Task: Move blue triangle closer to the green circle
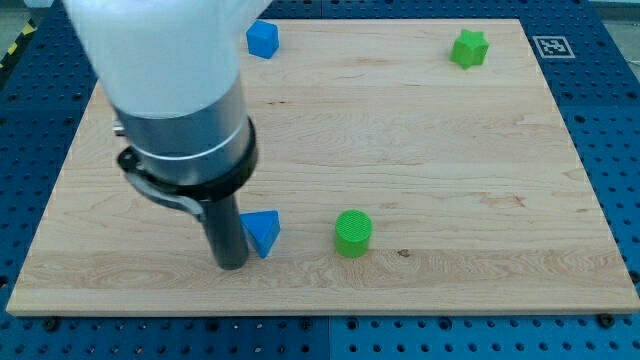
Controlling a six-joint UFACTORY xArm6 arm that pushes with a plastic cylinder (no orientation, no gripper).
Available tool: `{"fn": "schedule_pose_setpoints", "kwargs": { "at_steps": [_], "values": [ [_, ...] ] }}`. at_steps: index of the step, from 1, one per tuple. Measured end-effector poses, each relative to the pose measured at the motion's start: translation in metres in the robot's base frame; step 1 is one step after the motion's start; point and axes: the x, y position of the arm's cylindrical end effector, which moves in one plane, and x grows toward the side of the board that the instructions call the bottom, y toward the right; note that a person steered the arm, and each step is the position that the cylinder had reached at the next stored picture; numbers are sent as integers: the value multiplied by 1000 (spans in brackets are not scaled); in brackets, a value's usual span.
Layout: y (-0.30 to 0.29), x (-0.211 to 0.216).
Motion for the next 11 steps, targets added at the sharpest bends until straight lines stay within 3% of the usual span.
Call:
{"fn": "schedule_pose_setpoints", "kwargs": {
  "at_steps": [1,3,5,7,11],
  "values": [
    [-26,0],
    [-24,-3],
    [-47,-28],
    [26,-39],
    [73,-32]
  ]
}}
